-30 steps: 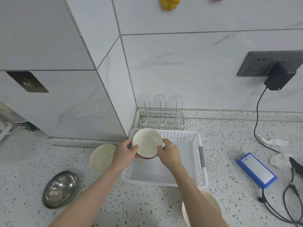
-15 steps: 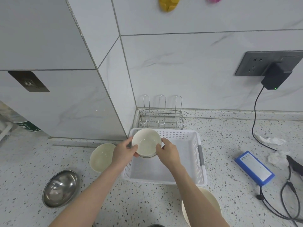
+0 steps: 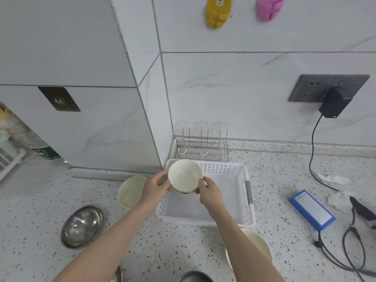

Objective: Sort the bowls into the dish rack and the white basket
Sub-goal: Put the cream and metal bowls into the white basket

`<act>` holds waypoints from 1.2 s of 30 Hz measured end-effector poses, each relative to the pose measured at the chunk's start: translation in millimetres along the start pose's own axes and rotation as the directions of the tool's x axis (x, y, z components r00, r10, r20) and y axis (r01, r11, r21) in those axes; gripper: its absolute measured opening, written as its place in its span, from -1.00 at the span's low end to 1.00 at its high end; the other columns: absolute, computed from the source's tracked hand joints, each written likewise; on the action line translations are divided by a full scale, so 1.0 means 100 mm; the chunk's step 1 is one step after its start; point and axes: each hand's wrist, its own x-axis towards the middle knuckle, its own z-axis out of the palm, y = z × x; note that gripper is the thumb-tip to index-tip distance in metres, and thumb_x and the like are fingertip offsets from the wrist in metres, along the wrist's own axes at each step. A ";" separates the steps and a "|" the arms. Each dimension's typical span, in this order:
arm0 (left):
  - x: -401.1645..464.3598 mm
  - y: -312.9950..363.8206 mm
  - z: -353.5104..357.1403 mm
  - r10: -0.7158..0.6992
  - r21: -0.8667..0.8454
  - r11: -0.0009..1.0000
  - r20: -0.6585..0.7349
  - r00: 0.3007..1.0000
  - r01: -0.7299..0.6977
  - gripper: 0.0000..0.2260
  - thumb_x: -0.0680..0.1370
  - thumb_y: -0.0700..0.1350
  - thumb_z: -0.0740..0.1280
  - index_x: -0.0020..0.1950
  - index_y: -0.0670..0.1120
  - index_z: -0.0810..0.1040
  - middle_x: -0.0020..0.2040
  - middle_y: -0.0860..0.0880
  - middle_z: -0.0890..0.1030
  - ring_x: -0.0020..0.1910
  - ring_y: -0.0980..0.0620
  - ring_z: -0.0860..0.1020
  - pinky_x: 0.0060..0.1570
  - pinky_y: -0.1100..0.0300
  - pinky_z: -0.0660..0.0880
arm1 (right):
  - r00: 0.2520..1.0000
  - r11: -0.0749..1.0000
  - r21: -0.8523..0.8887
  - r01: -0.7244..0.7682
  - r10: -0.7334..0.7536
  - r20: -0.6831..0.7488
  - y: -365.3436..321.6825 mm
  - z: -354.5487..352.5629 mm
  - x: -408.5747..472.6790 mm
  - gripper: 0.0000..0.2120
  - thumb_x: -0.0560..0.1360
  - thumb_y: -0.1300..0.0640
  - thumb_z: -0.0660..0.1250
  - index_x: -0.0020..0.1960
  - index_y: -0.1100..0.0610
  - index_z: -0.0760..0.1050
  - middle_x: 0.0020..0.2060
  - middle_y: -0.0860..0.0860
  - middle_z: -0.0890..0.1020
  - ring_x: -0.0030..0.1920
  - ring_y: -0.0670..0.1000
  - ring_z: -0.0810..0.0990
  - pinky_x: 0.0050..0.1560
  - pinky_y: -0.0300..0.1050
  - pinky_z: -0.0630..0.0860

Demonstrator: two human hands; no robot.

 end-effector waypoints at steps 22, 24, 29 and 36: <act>-0.11 0.08 -0.02 -0.023 0.154 0.988 0.101 0.995 0.007 -0.54 0.59 -0.14 0.29 0.48 0.13 0.37 -0.38 0.04 0.68 -0.57 0.23 0.40 -0.49 0.36 0.34 | 0.993 0.993 0.069 -0.091 0.085 0.080 -0.11 0.01 -0.18 -0.60 0.64 0.03 0.04 0.45 0.07 0.29 -0.19 0.01 0.55 -0.35 -0.03 0.41 -0.60 -0.34 0.25; -0.12 0.12 -0.02 -0.067 0.114 0.992 0.075 0.995 0.058 -0.57 0.58 -0.14 0.31 0.45 0.08 0.41 -0.34 0.01 0.68 -0.45 0.19 0.50 -0.43 0.31 0.38 | 0.989 0.990 0.077 -0.121 0.114 0.094 -0.13 0.00 -0.21 -0.56 0.64 0.02 0.03 0.50 0.06 0.22 -0.16 0.01 0.55 -0.35 -0.03 0.39 -0.55 -0.29 0.26; -0.30 0.11 -0.09 -0.177 -0.095 0.980 0.004 0.984 0.176 -0.76 0.61 -0.12 0.26 0.28 0.00 0.50 -0.17 -0.12 0.67 -0.56 0.17 0.32 -0.56 0.32 0.28 | 0.990 0.985 0.115 -0.128 0.120 0.072 -0.06 0.00 -0.39 -0.44 0.61 0.05 0.09 0.57 0.07 0.03 -0.02 0.02 0.58 -0.26 0.00 0.43 -0.33 -0.20 0.36; -0.71 -0.20 -0.51 -0.348 -0.353 0.886 -0.082 0.934 0.299 -0.87 0.58 -0.16 0.28 0.04 -0.18 0.57 -0.26 -0.14 0.62 -0.58 0.13 0.24 -0.65 0.31 0.15 | 0.993 0.959 0.281 0.041 -0.009 -0.117 -0.11 -0.06 -0.86 -0.69 0.59 0.18 0.16 0.31 0.04 0.41 -0.12 0.00 0.66 -0.34 -0.04 0.41 -0.30 -0.19 0.39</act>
